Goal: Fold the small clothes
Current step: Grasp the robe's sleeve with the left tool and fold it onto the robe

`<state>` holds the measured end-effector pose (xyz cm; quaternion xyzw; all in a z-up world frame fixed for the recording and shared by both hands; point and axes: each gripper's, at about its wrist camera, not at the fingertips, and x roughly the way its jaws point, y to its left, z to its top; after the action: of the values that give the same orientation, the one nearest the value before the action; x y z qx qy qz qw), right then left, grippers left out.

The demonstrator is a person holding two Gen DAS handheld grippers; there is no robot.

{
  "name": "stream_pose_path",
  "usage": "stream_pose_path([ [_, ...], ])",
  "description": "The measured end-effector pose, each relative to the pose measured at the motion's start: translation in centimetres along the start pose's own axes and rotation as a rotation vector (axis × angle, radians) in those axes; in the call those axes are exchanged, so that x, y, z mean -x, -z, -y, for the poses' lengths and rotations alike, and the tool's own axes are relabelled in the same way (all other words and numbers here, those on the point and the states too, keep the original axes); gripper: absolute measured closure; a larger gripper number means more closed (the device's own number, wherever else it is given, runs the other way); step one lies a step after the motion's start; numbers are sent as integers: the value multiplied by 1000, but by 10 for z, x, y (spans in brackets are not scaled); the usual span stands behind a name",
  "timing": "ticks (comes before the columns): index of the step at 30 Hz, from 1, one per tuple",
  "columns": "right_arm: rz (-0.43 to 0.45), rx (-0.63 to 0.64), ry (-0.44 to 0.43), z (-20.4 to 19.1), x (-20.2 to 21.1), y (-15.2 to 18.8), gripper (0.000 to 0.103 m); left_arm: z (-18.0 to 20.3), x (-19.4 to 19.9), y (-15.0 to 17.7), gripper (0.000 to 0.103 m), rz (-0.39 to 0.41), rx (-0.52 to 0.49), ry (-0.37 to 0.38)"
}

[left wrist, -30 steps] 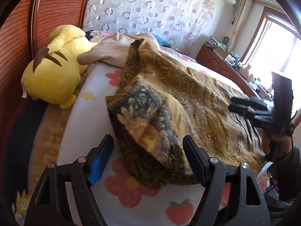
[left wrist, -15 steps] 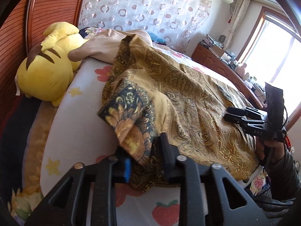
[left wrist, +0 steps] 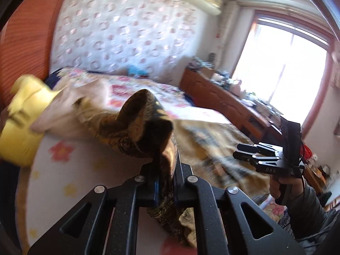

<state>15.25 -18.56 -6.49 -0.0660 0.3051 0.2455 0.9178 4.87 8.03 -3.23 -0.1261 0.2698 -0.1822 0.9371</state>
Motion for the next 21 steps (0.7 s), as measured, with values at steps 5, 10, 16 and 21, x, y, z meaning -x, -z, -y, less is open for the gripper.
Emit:
stream_pose_path([
  [5,42,-88,93,49,50,25,52,58,-35,-29,94,-7,-111,106],
  [10,62,-166,143,86,84,50,52,106,-62,-46,94,-38,-207,197],
  [16,74,-200,146,96,106,69,52,143,-81,-41,82,-130,-323,210],
  [21,72,-183,130,82,98,59,52,141,-74,-36,30,-135,-329,205],
])
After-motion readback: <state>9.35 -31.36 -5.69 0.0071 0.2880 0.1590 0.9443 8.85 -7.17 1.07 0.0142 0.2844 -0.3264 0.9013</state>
